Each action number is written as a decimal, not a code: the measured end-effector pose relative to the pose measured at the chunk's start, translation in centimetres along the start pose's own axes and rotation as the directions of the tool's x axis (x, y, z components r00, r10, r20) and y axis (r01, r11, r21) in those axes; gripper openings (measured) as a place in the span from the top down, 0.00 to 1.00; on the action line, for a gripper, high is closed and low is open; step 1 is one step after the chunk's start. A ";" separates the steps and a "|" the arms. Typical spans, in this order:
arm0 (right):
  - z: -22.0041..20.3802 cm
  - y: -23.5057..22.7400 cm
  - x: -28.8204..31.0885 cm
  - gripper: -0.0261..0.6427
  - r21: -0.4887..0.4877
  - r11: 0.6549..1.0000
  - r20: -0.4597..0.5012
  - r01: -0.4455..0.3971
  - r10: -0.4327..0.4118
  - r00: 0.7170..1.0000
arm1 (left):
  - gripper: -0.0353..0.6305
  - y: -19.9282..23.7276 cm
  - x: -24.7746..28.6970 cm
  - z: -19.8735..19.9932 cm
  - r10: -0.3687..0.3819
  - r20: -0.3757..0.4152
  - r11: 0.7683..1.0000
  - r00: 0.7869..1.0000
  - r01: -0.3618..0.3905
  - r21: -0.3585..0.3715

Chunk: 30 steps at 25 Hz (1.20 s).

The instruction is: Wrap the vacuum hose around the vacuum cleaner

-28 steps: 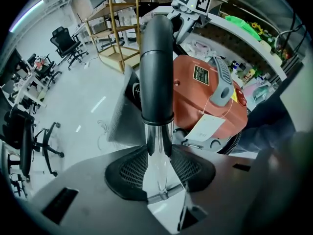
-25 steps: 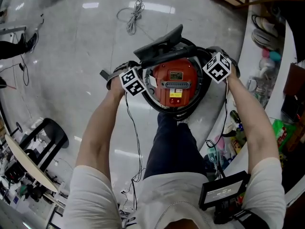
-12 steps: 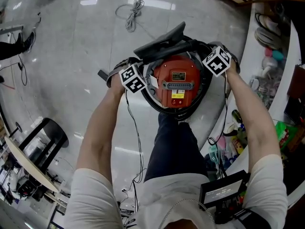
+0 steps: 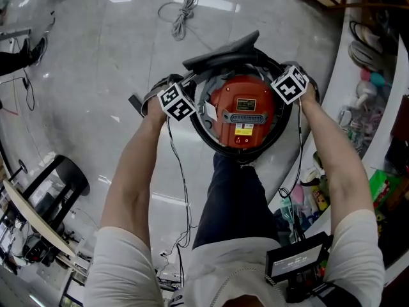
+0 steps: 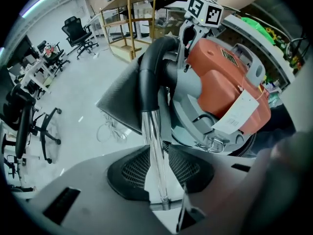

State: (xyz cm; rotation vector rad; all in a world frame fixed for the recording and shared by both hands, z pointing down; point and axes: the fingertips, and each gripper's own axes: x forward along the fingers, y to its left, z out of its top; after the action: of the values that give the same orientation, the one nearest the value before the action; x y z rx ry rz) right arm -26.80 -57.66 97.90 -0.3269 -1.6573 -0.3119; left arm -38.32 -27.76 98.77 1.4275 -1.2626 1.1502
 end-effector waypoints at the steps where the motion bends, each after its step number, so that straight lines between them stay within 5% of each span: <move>1: -0.3 -0.1 0.2 0.72 0.022 1.000 -0.001 -0.001 0.001 1.000 | 0.77 -0.1 0.1 0.0 0.000 0.003 1.000 1.000 0.000 -0.003; 7: 0.0 -0.3 0.7 0.72 0.046 0.999 0.028 0.008 -0.009 1.000 | 0.76 -0.9 0.6 -0.7 0.007 0.012 1.000 1.000 -0.007 -0.022; 17: -1.5 -0.3 -2.0 0.72 0.094 0.995 0.063 0.022 -0.028 0.998 | 0.76 -0.7 -2.1 0.5 0.068 0.111 0.984 0.992 -0.048 -0.173; 24: -2.1 1.0 -7.9 0.72 0.160 0.987 0.195 -0.001 -0.031 0.980 | 0.77 -2.0 -6.3 3.7 0.124 0.256 0.930 0.959 -0.023 -0.366; 30: -3.7 4.7 -14.6 0.72 0.253 0.963 0.315 -0.095 0.011 0.949 | 0.82 -6.2 -12.4 7.9 0.157 0.405 0.872 0.901 0.066 -0.484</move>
State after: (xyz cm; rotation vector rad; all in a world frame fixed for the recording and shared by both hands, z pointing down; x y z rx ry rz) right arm -20.09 -55.19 83.85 -0.2251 -1.9711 0.0086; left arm -32.17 -32.81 84.94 1.2956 -1.7595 0.4775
